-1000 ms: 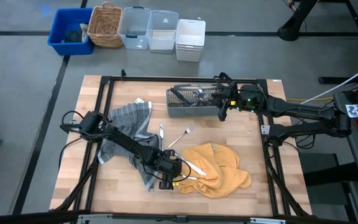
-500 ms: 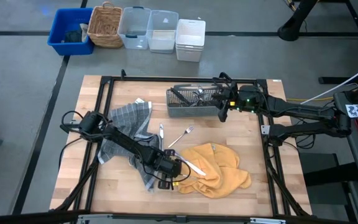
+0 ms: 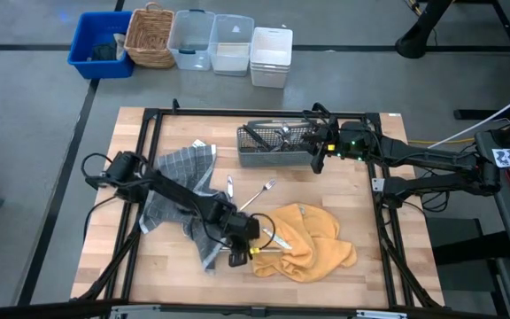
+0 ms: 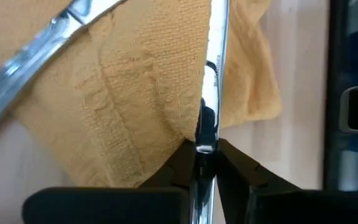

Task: Sort silverware
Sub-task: Put the silver knife into the gray utensil holder

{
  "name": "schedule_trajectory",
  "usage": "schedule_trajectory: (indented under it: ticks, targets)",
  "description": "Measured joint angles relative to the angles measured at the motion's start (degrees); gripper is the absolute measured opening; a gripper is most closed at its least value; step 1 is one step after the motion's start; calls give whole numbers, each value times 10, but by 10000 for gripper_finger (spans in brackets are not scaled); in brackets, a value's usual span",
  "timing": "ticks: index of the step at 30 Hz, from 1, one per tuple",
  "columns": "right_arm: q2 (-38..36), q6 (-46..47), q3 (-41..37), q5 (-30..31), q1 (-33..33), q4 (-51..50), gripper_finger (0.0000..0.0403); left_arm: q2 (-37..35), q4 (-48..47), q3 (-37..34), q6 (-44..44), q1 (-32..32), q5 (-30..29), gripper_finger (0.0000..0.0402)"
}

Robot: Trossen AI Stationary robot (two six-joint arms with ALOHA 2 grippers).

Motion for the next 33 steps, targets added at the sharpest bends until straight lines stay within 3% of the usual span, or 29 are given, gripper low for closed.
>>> schedule_trajectory:
  ticks: [7,15,24,33]
  targets:
    - [0,0,0,-28,0,0,140,0,5,0,-47,37,118,38]
    - [0,0,0,-151,0,-8,140,0,73,0,-52,81,231,39]
    - [0,1,0,-263,0,-70,140,0,171,1,-71,128,301,37]
    - [0,0,0,-386,0,-118,140,0,184,1,-90,165,306,36]
